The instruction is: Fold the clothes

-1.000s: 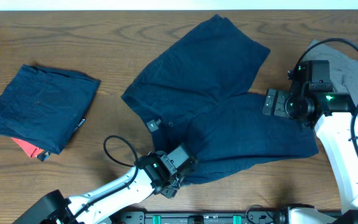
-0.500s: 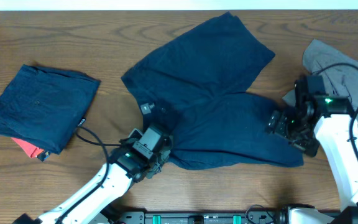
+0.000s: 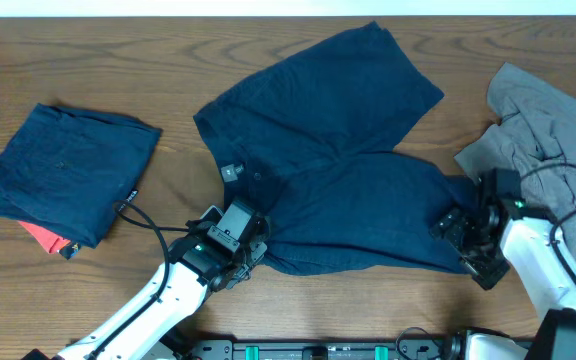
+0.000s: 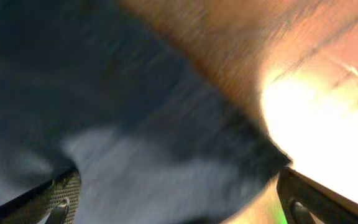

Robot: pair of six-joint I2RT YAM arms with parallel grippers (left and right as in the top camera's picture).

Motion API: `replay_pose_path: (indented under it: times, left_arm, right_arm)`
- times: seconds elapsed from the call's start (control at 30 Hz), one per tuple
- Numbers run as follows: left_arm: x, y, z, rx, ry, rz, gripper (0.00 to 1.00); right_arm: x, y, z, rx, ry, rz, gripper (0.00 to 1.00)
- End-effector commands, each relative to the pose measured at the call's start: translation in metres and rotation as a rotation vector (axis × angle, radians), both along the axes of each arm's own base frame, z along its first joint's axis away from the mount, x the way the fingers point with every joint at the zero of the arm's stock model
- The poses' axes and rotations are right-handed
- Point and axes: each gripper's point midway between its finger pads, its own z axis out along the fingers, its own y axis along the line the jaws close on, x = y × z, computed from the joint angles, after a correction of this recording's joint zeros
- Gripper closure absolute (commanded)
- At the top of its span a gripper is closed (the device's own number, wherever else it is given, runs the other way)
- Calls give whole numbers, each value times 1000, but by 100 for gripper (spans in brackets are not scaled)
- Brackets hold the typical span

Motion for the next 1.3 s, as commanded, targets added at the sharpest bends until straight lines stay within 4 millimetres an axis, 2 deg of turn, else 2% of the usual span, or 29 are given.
replay_pose_path:
  times: [0.0, 0.13, 0.17, 0.23, 0.3, 0.33, 0.43, 0.57, 0.77, 0.93, 1.07, 1.17, 1.27]
  left_arm:
    - [-1, 6, -2, 27, -4, -7, 79]
    - [-3, 8, -3, 38, 0, -28, 79]
    - [-3, 8, -3, 44, -3, -46, 81]
    - [-5, 8, -3, 50, -2, -66, 94]
    - [-6, 8, -1, 52, 1, -86, 94]
    - [-6, 8, 1, 57, -3, -106, 94]
    - [-8, 9, 12, 78, -12, -171, 94]
    - [-13, 12, 35, 91, -33, -236, 94]
    - [-22, 13, 81, 50, -146, -295, 94]
    - [-27, 15, 124, -22, -322, -298, 94]
    - [-12, 38, 148, 42, -492, -204, 94]
    - [6, 49, 163, 104, -592, -125, 94]
    - [25, 52, 169, 146, -636, -70, 94]
  right_arm:
    - [-3, -9, -9, -21, -24, -69, 2]
    - [0, -10, -13, -23, -48, -73, 7]
    - [0, -10, -13, -25, -50, -73, 14]
    - [1, -10, -13, -25, -54, -73, 46]
    - [3, -10, -12, -25, -61, -73, 79]
    - [5, -10, -12, -22, -66, -72, 99]
    - [15, -5, -4, 7, -99, -3, 99]
    - [27, -3, 27, 20, -138, 77, 99]
    - [40, -10, 105, -23, -269, 133, 99]
    - [50, -9, 173, -99, -447, 287, 99]
    - [66, -3, 212, -140, -551, 420, 99]
    - [92, 10, 226, -135, -631, 515, 99]
    - [124, 27, 230, -129, -688, 596, 99]
